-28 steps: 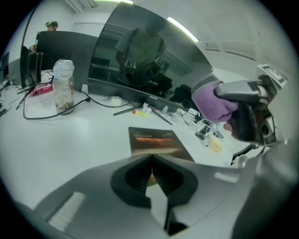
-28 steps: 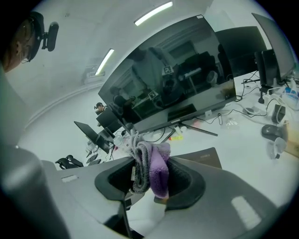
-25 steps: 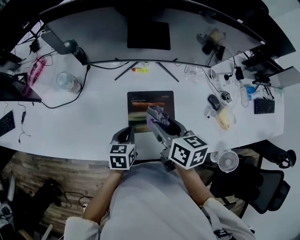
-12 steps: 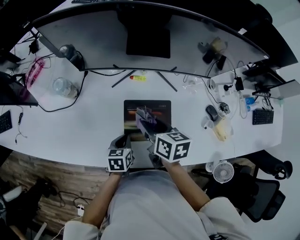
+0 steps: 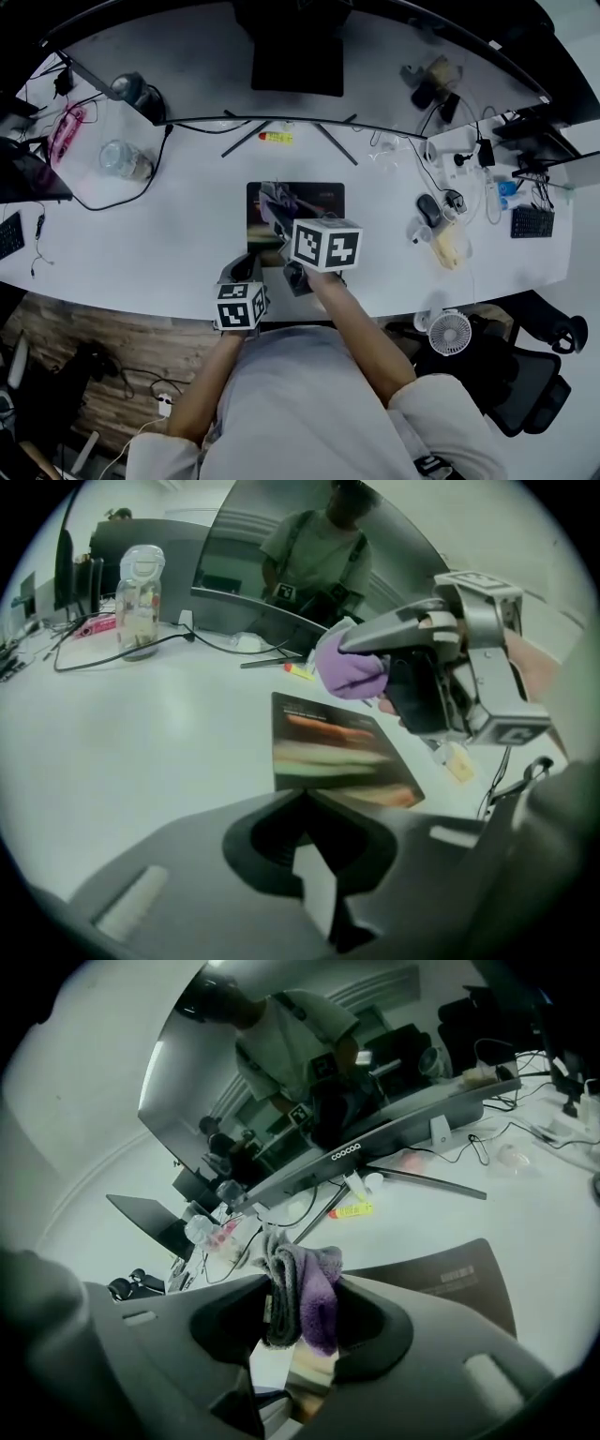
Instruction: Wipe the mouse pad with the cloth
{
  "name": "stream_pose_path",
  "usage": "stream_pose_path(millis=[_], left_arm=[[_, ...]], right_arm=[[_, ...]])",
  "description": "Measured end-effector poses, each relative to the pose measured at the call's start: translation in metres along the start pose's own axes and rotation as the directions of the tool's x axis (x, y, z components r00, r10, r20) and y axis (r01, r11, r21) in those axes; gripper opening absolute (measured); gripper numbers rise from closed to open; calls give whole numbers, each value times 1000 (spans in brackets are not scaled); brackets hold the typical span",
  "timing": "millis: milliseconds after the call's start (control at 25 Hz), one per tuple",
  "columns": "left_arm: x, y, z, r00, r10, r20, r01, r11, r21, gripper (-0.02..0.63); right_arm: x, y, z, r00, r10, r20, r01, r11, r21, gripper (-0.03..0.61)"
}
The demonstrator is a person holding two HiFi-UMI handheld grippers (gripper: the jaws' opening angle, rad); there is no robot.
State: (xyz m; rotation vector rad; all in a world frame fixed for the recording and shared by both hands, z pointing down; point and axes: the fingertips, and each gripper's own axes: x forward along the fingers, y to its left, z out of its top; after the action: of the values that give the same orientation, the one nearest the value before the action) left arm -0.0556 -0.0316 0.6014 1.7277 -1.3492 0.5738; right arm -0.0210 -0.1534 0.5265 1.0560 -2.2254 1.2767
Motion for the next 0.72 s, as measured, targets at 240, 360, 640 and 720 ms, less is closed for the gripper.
stream_pose_path(millis=[240,360,640,720], left_arm=[[-2,6,-1,999,32,8,-32,999,-13,0],[-1,10,-3,999,35,-2,-35,999,-15,0],[1,12,-4,999,32,26,-30,999,-43,0],[1,12,-3,999,12,31,-10,999,-50,0]], right_arm=[[23,-8,-4,1000,-4,-29,4,1000,2,173],[34,-10,-8,999,-13,-46,13,1000,0,176],[57,-9,-17,999,-14,-46,15,1000,27,176],[63,-8,-20,999,-20,-49,21,999,27,177]])
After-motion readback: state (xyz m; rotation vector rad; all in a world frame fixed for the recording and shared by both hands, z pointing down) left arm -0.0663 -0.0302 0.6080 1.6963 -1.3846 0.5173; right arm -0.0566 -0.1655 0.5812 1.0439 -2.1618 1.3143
